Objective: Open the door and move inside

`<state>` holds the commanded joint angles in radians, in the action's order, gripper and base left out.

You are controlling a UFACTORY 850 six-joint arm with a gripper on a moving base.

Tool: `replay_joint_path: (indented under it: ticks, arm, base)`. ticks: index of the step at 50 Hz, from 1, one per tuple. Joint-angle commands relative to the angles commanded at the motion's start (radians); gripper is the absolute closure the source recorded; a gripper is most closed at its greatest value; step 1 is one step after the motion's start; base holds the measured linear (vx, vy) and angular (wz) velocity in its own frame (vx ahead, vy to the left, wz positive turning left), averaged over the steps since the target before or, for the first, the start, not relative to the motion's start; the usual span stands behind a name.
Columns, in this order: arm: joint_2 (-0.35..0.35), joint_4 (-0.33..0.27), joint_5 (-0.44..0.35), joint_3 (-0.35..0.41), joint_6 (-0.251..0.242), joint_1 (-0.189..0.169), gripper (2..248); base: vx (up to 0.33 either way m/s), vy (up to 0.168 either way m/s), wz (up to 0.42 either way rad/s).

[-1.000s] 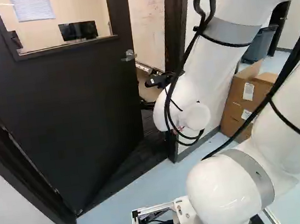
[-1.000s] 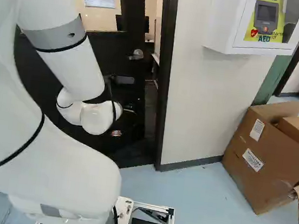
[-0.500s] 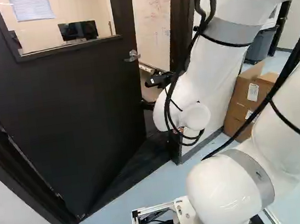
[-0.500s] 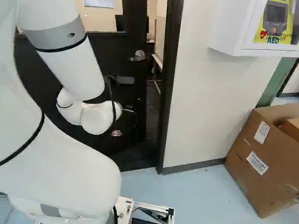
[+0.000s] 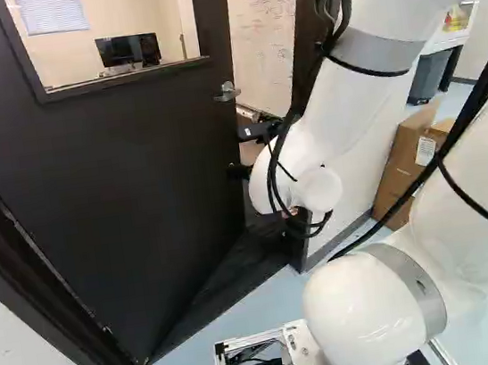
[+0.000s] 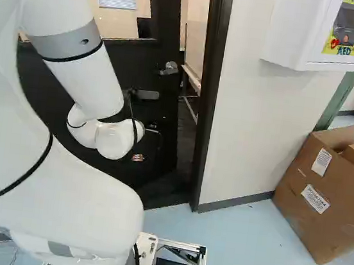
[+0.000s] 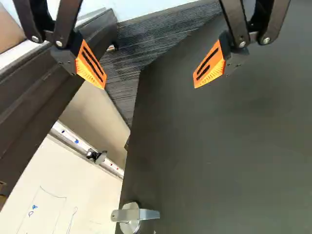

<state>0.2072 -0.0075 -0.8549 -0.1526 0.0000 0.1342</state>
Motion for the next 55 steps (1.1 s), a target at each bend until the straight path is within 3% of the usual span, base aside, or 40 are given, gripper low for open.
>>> replay_joint_path:
  ticks: [55]
  arm:
    - [0.0, 0.0, 0.0, 0.0, 0.0, 0.0, 3]
  base:
    - [0.065, 0.106, -0.059]
